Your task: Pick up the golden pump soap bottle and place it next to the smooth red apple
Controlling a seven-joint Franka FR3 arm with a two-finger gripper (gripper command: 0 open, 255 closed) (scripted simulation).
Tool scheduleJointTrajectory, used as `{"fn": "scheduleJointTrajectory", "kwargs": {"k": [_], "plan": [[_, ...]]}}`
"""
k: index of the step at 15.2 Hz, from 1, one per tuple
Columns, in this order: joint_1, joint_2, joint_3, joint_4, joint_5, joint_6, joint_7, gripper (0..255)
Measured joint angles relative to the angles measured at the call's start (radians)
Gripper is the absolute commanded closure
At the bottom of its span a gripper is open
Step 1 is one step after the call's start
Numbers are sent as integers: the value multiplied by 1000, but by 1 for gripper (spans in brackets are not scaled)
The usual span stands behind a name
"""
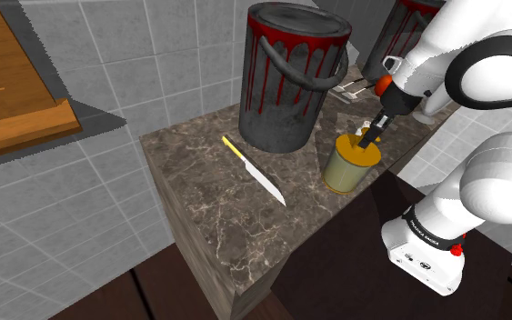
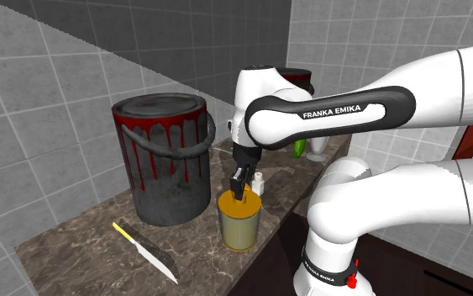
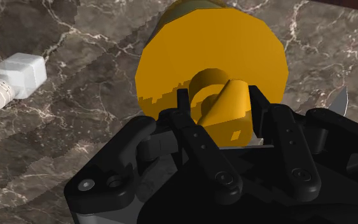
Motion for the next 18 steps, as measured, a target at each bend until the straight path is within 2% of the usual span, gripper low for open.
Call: {"fn": "scheduleJointTrajectory", "kwargs": {"k": [4, 18], "plan": [[-1, -2, -1, 6, -1, -9, 0, 255], [-11, 6, -14, 188, -16, -184, 2, 255]]}}
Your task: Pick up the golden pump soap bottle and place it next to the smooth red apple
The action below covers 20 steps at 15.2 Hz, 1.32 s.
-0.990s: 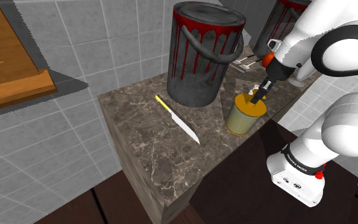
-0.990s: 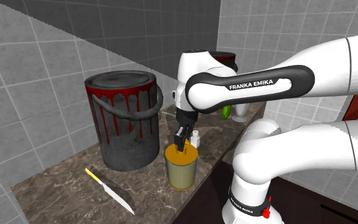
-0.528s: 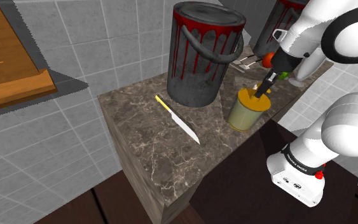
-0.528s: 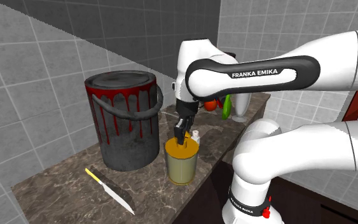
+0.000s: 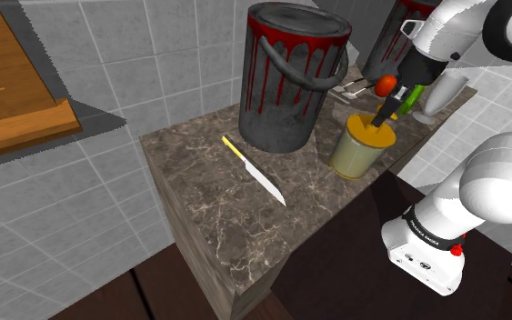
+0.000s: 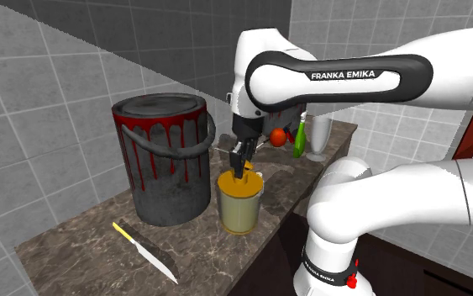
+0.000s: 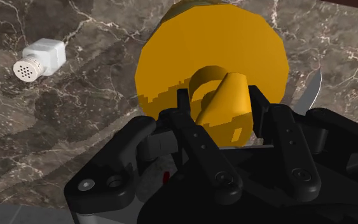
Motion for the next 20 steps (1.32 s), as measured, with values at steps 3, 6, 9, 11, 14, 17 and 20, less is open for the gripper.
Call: {"fn": "scheduleJointTrajectory", "kwargs": {"k": [3, 6, 9, 11, 14, 17, 20], "plan": [[-2, 2, -3, 38, -3, -36, 0, 255], [-4, 12, -7, 88, -7, -77, 0, 255], [-5, 26, -8, 131, -9, -105, 0, 255], [-6, 35, -9, 166, -10, -130, 1, 255], [-7, 51, -11, 210, -12, -159, 2, 255], [-8, 66, -13, 255, -14, -189, 2, 255], [-10, 82, -17, 305, -17, -223, 1, 255]]}}
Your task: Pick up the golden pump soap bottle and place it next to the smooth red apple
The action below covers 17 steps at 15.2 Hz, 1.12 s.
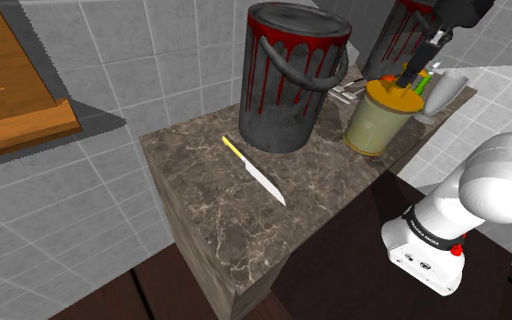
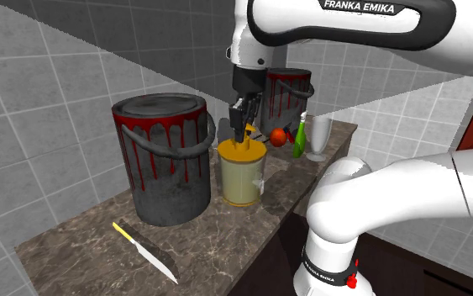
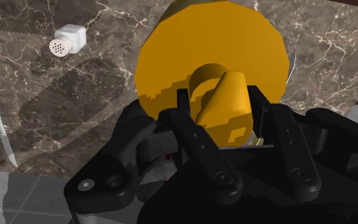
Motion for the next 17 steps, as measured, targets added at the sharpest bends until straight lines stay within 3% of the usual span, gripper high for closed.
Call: {"fn": "scheduleJointTrajectory", "kwargs": {"k": [17], "plan": [[-4, 118, -4, 297, -6, -179, 7, 255]]}}
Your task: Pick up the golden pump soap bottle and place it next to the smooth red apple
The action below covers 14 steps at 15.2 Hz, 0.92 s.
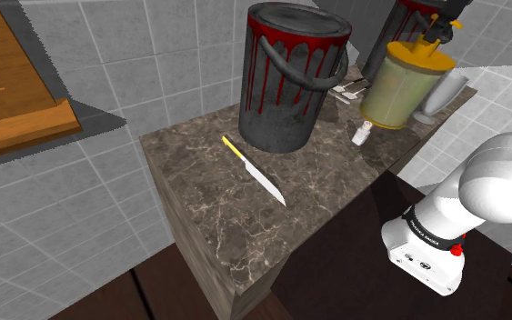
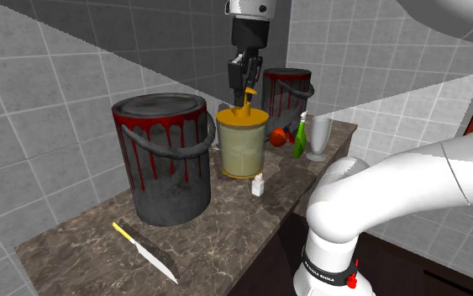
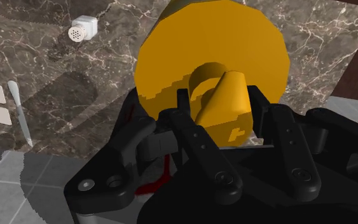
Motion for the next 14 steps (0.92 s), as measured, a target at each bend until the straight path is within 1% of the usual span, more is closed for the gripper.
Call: {"fn": "scheduleJointTrajectory", "kwargs": {"k": [3, 7, 14], "plan": [[-2, 18, -10, 33, -8, -15, -9, 255], [-14, 39, -88, 32, -63, 6, -85, 255], [-35, 118, -252, 42, -168, 82, -243, 255]]}}
